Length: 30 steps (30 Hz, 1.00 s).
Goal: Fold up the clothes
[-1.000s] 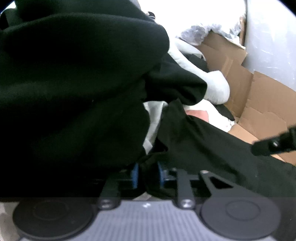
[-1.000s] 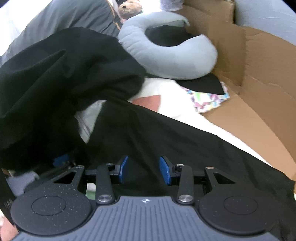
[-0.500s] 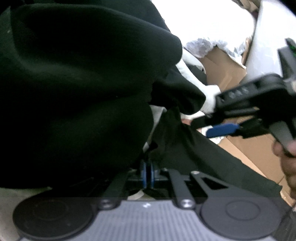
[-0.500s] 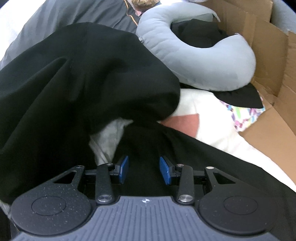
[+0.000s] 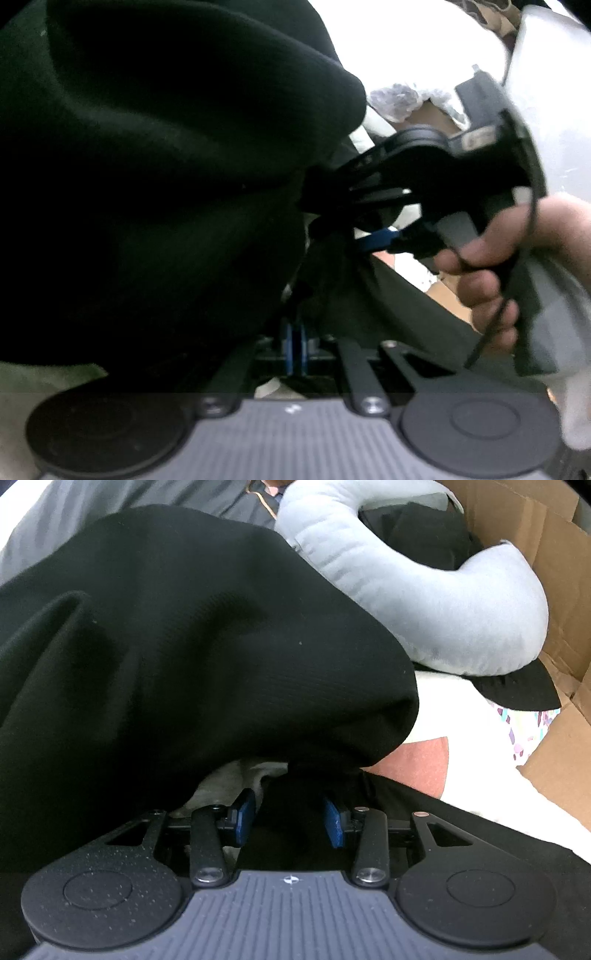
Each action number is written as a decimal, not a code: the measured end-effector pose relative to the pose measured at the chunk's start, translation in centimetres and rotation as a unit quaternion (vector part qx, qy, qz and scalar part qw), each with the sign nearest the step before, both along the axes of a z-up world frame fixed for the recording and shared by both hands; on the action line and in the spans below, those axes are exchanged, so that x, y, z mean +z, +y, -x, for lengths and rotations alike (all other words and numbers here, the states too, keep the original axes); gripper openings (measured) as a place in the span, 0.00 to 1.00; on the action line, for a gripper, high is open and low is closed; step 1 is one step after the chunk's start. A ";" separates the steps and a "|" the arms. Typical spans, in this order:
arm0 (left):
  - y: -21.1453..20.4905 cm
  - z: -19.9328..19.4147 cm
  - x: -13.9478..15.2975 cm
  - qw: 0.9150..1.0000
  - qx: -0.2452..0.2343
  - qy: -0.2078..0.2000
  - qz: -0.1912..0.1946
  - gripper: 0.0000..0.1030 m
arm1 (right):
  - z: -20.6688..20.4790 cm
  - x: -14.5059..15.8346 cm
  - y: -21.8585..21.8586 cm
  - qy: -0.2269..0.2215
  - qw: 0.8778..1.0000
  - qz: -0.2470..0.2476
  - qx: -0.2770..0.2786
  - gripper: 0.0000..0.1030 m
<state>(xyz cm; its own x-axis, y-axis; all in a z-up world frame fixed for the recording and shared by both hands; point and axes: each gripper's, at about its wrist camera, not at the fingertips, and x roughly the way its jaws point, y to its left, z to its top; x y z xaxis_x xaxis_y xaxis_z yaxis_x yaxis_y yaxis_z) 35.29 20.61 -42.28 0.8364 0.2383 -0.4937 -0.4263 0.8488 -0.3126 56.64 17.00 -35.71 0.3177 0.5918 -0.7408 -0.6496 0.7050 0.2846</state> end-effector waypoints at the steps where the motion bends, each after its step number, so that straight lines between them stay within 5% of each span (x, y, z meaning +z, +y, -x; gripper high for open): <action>1: 0.0 0.1 -0.1 1.000 -0.001 -0.001 0.001 0.05 | 0.0 -0.2 0.2 -0.003 1.000 0.002 0.000 0.45; 7: 0.4 0.1 -0.5 1.000 -0.008 0.001 0.007 0.04 | -0.4 -0.9 0.4 -0.018 1.000 0.017 -0.012 0.42; 9: 0.4 0.2 -0.6 1.000 -0.010 0.003 0.009 0.04 | -0.9 -1.2 -0.1 -0.014 1.000 0.015 -0.023 0.30; 11: 0.5 0.3 -0.5 1.000 -0.013 0.003 0.011 0.04 | -1.4 -1.4 -0.7 -0.009 0.999 0.009 -0.030 0.05; 20: 0.2 1.1 1.5 0.999 -0.037 -0.004 0.014 0.04 | -1.7 0.7 -6.5 0.007 0.999 -0.028 -0.032 0.03; 30: -4.2 0.7 7.4 0.991 -0.129 -0.025 -0.018 0.04 | -3.3 4.9 -13.7 0.011 0.999 -0.039 -0.022 0.03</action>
<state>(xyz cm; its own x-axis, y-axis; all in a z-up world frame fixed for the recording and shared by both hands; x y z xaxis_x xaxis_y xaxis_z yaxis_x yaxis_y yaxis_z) 34.58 16.37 -34.91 0.8947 0.0304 -0.4456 -0.1785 0.9389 -0.2943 59.92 3.32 -30.86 0.3290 0.6333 -0.7005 -0.6117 0.7081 0.3528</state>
